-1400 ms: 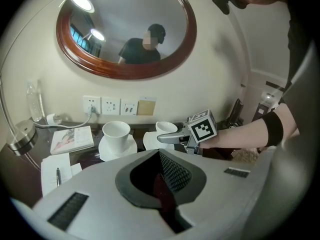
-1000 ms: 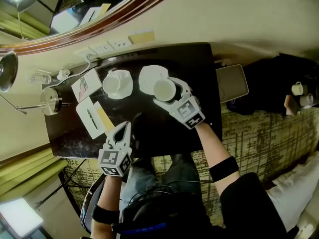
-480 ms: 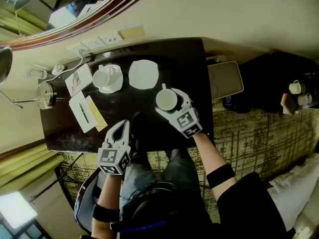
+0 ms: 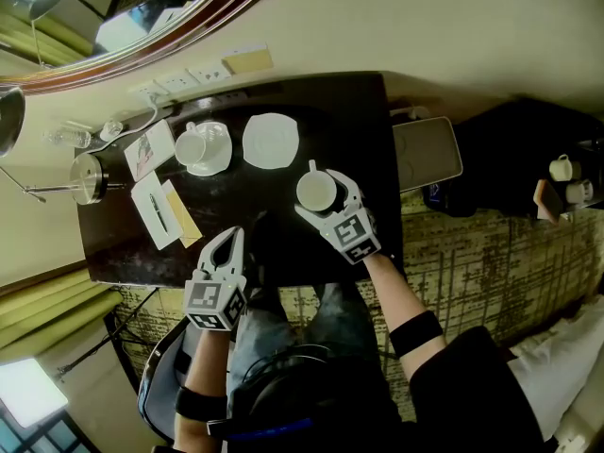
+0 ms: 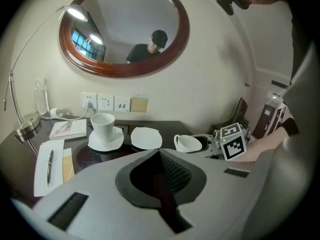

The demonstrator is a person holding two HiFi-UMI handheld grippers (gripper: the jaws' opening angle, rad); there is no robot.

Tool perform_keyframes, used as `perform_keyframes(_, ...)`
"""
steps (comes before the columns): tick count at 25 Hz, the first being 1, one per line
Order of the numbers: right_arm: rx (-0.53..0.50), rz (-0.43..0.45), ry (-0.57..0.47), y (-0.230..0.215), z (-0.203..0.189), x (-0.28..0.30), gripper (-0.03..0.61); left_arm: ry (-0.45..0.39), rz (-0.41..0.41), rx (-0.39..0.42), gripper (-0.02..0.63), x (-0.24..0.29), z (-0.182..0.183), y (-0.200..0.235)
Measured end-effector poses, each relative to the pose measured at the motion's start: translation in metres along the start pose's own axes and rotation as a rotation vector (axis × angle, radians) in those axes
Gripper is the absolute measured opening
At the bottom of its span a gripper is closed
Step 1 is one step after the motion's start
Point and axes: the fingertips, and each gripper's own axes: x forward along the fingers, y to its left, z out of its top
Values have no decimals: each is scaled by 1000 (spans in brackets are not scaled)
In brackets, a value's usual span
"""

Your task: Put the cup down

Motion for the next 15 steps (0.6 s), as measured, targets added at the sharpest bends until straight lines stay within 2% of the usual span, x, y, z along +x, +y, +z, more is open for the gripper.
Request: perform_keyframes(15,26,-25,14,5,1,-20,489,-20,-15,26,0,-8,15,-6)
